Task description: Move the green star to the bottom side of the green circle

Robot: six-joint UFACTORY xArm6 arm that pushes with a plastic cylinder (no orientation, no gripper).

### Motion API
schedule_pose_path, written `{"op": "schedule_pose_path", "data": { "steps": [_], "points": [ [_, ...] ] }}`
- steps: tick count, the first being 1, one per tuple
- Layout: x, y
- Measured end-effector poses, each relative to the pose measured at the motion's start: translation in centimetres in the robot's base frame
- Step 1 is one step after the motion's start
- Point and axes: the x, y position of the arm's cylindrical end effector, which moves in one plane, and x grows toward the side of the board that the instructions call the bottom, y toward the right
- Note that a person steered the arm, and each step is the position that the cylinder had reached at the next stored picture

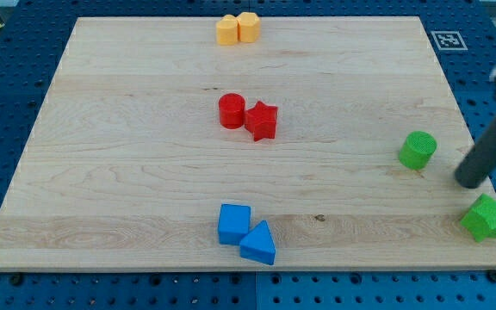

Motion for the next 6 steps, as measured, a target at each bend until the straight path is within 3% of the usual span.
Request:
{"op": "schedule_pose_path", "data": {
  "steps": [1,2,3,6],
  "points": [
    [1.3,3.5],
    [5.6,4.3],
    [6.5,3.9],
    [4.7,-1.8]
  ]
}}
